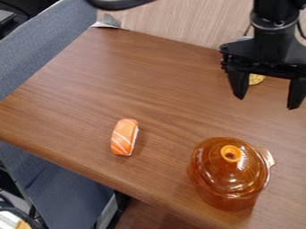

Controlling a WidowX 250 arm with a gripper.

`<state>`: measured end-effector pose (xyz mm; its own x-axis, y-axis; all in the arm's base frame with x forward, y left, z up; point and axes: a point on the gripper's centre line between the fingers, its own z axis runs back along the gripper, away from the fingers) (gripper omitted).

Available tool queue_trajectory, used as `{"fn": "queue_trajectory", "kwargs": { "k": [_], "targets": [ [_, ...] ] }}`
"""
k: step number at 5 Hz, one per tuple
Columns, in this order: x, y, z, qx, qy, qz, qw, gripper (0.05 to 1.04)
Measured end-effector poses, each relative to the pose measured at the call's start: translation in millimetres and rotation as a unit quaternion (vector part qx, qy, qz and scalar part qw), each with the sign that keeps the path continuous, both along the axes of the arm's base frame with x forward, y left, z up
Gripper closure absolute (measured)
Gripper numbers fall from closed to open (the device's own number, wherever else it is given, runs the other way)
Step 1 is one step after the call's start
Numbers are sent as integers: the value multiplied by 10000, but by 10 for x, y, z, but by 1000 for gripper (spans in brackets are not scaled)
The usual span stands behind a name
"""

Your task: Move the can to middle upper side of the table

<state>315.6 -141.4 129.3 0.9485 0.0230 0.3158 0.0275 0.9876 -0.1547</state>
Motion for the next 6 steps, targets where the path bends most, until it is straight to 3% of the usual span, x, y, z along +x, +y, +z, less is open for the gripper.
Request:
{"fn": "queue_trajectory", "kwargs": {
  "k": [3,5,6],
  "targets": [
    [925,-191,-476,61,-319,-296,9990,83],
    [1295,-272,-723,103,-269,-516,9983,83],
    [1433,-367,-711,30,-343,-697,9970,83]
  ]
}}
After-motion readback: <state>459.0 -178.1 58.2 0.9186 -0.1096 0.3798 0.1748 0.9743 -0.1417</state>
